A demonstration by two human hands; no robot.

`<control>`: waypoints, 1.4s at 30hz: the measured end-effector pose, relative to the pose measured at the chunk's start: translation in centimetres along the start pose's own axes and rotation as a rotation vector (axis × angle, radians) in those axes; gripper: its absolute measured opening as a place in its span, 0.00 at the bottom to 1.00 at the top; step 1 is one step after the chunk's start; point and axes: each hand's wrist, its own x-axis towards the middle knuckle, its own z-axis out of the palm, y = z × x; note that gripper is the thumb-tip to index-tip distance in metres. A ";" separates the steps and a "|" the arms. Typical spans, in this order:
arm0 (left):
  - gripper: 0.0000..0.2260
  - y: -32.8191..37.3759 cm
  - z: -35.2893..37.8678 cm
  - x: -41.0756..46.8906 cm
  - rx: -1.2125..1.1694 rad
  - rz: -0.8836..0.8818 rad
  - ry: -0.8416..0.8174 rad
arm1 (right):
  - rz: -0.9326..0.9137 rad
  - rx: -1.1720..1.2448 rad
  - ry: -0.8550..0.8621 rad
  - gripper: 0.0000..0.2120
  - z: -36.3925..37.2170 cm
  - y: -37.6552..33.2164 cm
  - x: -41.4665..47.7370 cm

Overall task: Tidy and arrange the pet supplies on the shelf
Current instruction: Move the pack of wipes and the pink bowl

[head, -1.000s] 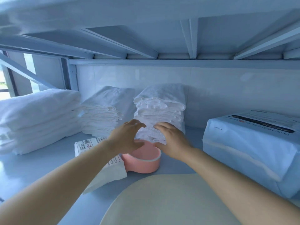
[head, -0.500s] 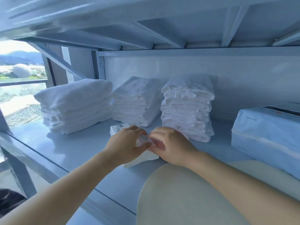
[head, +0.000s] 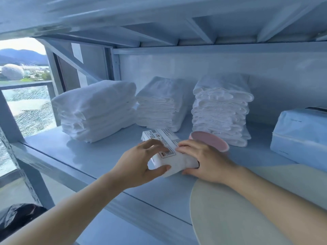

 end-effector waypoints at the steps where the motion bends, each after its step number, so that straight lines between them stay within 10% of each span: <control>1: 0.25 -0.1 0.0 0.0 0.004 0.008 -0.014 | 0.010 -0.002 -0.001 0.31 0.1 -0.1 0.1; 7: 0.36 -1.0 0.2 0.2 0.030 0.053 -0.067 | 0.014 0.002 0.113 0.24 0.6 -0.8 0.5; 31: 0.22 -3.8 -5.9 4.2 -0.260 -0.071 0.183 | 0.019 0.228 0.588 0.08 -5.0 -3.6 6.7; 36: 0.10 -4.8 -5.9 4.7 -0.291 -0.126 0.307 | 0.020 0.129 0.544 0.20 -3.2 -3.2 7.5; 42: 0.24 -6.0 -4.8 4.7 -0.222 -0.146 0.357 | 0.032 0.115 0.346 0.31 0.4 -2.6 8.1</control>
